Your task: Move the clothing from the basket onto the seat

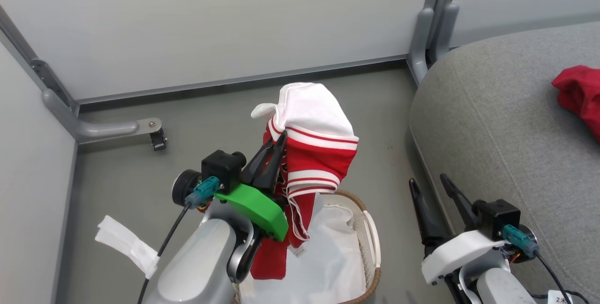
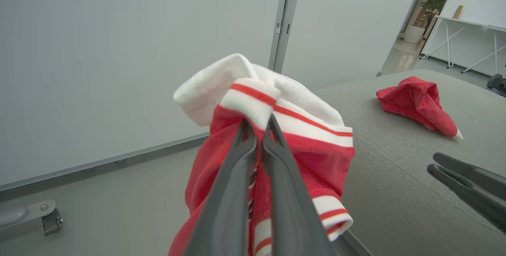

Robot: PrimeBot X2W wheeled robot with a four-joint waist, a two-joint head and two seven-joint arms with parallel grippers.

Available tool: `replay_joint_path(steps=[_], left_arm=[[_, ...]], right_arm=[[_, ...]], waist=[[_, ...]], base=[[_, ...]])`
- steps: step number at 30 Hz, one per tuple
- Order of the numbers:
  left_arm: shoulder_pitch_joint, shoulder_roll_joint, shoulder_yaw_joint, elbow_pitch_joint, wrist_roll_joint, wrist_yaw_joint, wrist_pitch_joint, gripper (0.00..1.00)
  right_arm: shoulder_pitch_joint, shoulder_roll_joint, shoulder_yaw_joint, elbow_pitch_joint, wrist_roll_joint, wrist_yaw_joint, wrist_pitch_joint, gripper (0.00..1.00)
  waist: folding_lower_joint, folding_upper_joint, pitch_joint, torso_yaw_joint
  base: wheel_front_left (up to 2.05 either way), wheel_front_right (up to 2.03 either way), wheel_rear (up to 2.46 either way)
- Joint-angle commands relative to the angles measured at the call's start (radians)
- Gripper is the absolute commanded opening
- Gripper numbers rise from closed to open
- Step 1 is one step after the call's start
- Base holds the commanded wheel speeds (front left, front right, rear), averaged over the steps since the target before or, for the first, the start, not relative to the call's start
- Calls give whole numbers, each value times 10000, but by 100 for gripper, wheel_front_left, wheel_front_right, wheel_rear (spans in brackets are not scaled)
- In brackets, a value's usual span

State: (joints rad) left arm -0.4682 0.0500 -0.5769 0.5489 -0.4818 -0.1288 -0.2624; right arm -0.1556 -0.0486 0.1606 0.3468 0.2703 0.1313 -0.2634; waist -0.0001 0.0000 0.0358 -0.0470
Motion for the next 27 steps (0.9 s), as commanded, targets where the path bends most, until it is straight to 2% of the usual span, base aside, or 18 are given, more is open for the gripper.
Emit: replay_joint_path(steps=[1,17,19,27], left_arm=[[-203,25,90,-146,-8,-29,-34,0],[-783,23,101,-925,-158,77,-34,0],[-843,23,23,-1004,-183,102,-34,0],[-1198,24,-497,-1188,-302,229,-34,0]], right_arm=[[114,-47,-6,-1,-12,-12,-19,100],[-26,-44,402,-124,-13,-11,-19,100],[-143,-44,713,-168,58,-12,-19,100],[-1208,-56,3011,467,667,-12,-19,100]], waist=[[1,0,-101,101],[1,0,158,210],[1,0,212,277],[1,0,505,740]], base=[[0,0,0],[0,0,0],[0,0,0],[0,0,0]])
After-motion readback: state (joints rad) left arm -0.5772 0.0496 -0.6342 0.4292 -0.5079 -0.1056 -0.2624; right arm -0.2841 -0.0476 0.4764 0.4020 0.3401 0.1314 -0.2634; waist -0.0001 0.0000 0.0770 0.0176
